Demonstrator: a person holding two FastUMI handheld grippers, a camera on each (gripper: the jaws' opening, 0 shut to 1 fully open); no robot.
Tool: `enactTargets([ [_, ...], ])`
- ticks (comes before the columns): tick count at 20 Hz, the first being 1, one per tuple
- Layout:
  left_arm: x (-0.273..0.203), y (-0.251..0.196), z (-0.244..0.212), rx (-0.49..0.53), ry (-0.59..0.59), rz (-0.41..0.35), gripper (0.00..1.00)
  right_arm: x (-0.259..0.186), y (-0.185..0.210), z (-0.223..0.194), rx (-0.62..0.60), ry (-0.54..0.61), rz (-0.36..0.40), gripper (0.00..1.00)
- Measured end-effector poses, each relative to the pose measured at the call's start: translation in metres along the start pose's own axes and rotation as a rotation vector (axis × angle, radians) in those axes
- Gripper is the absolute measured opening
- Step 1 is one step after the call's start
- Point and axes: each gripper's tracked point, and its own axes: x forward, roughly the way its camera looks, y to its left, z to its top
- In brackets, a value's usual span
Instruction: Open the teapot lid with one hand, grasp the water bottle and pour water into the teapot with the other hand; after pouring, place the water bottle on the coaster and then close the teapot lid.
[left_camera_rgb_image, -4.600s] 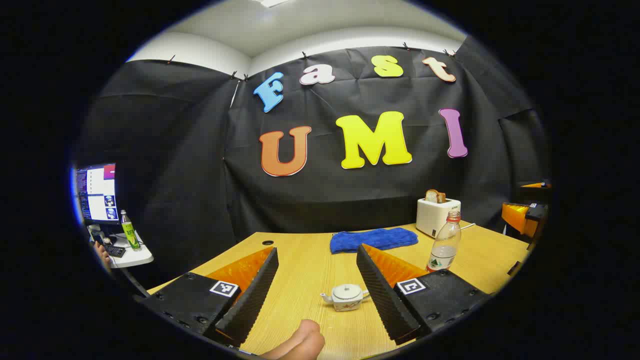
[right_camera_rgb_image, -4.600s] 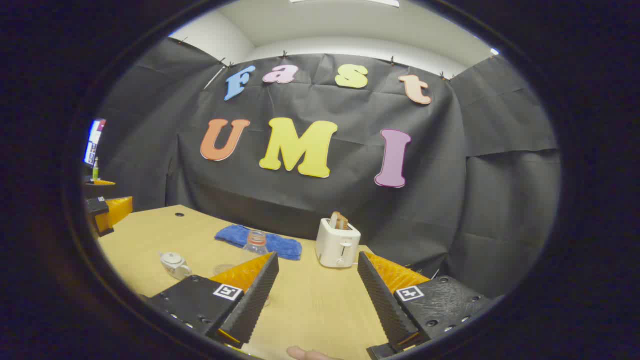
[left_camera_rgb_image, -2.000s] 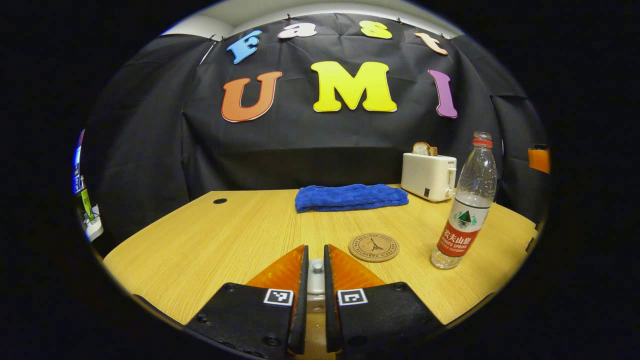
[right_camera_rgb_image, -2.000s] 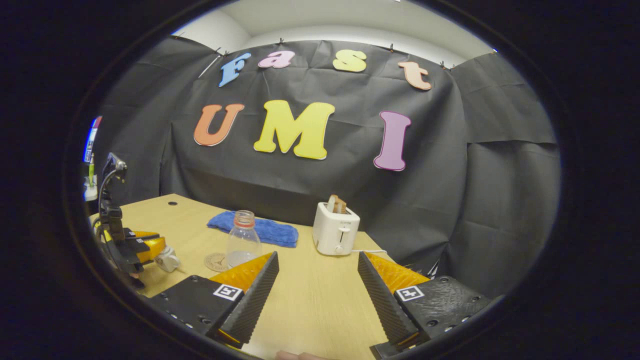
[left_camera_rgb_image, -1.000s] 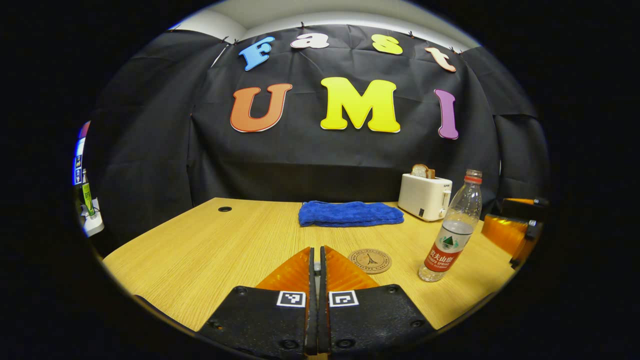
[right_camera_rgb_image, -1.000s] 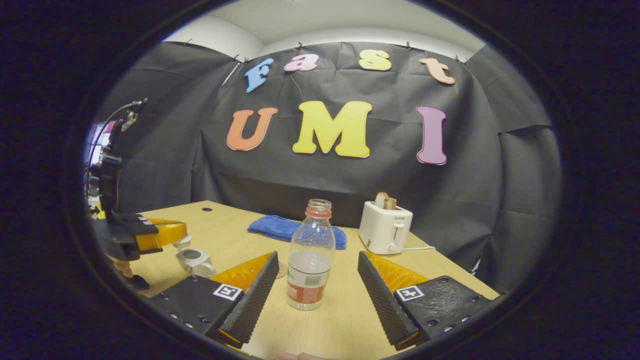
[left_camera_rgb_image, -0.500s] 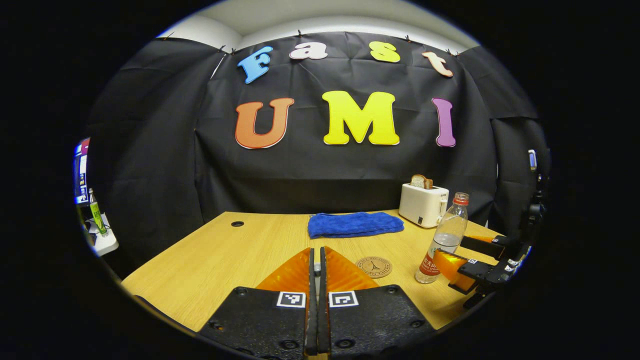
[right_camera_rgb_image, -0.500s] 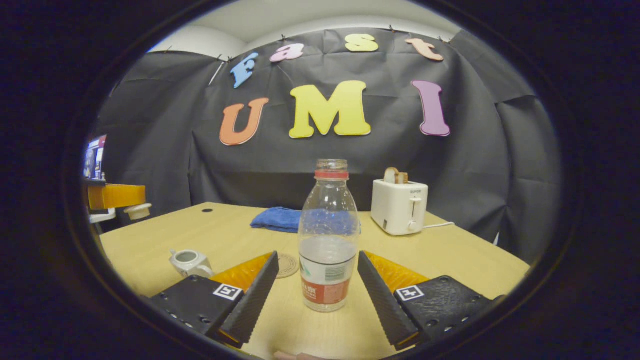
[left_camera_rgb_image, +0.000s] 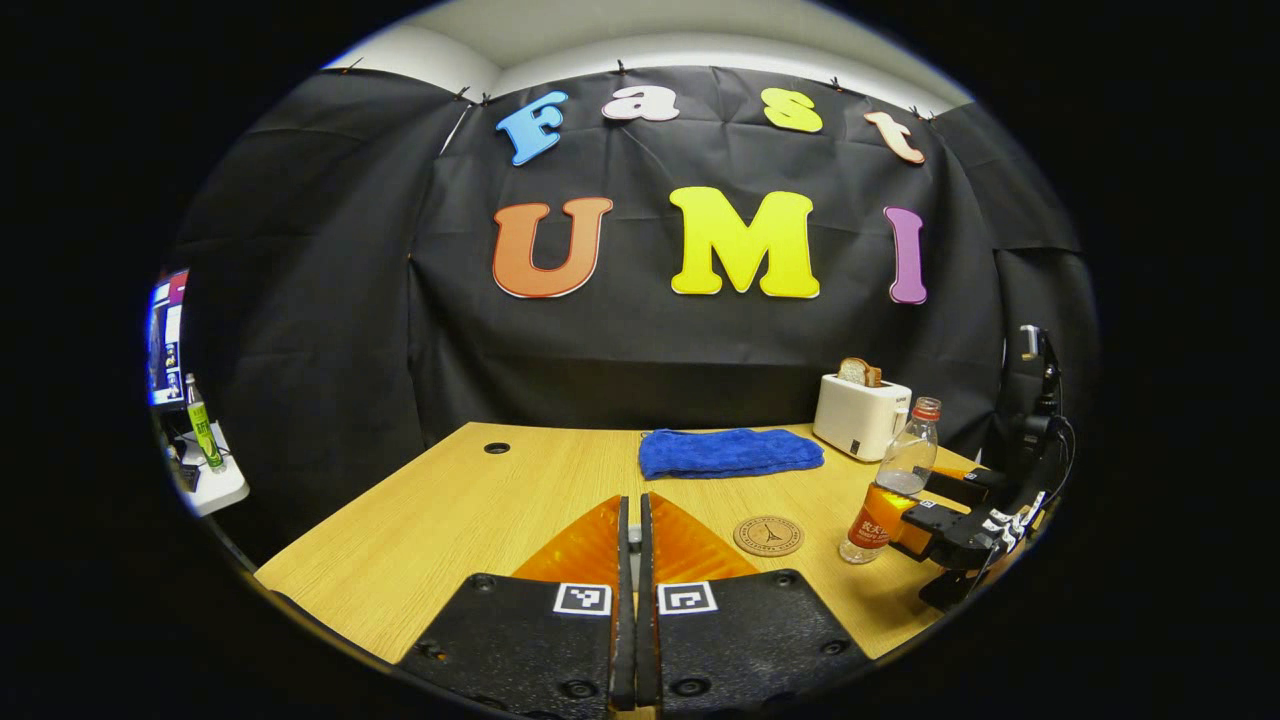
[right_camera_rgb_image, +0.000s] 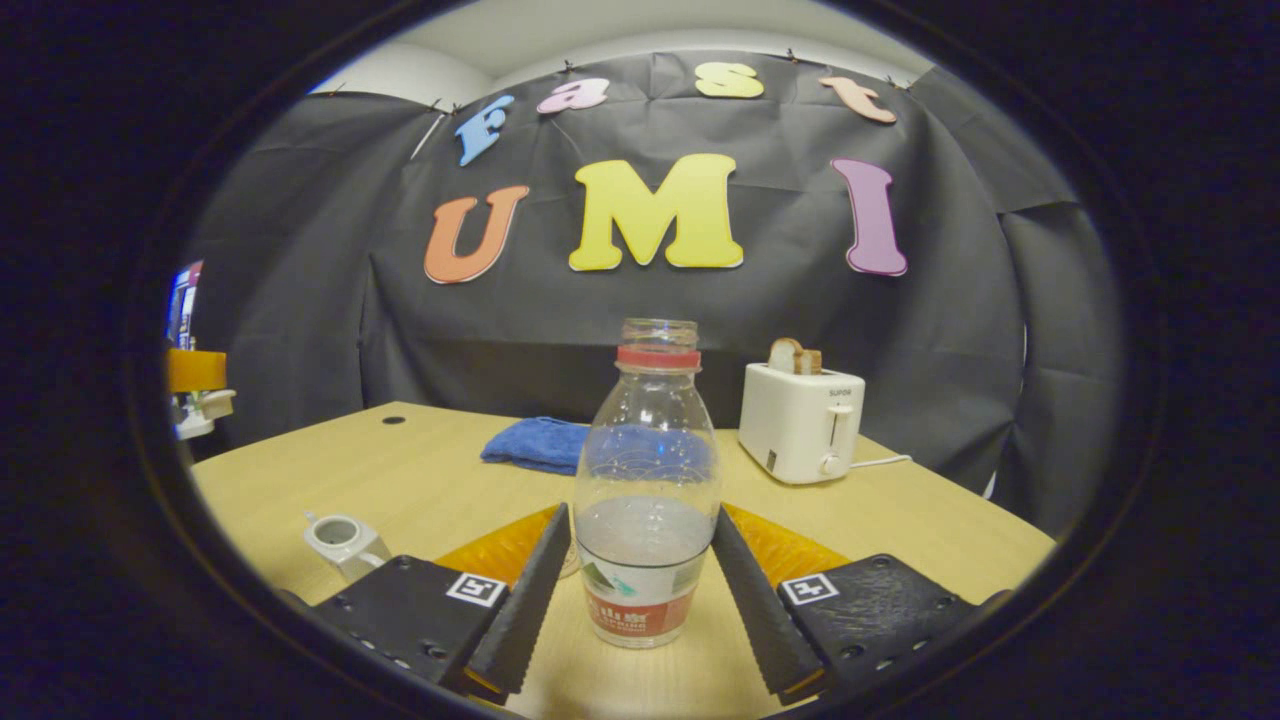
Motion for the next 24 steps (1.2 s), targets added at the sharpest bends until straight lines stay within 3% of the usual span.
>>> enactTargets([
  [2,-0.002,-0.001,0.001,0.005,-0.001,-0.007,0.03,0.001,0.0,-0.001,-0.009,0.015,-0.013,0.84],
  [3,-0.003,-0.001,0.002,0.006,-0.001,-0.013,0.03,0.002,-0.001,0.002,-0.008,0.016,-0.018,0.77],
  [7,-0.013,-0.002,0.013,0.003,-0.019,-0.041,0.03,-0.011,-0.004,0.021,-0.078,0.002,-0.044,0.75],
  [15,-0.03,0.003,0.027,0.016,-0.051,-0.081,0.03,-0.029,-0.013,0.036,-0.485,0.032,-0.173,0.75],
  [24,-0.035,0.013,0.031,0.037,-0.065,-0.087,0.03,-0.017,0.025,0.008,-0.839,0.083,-0.159,0.75],
])
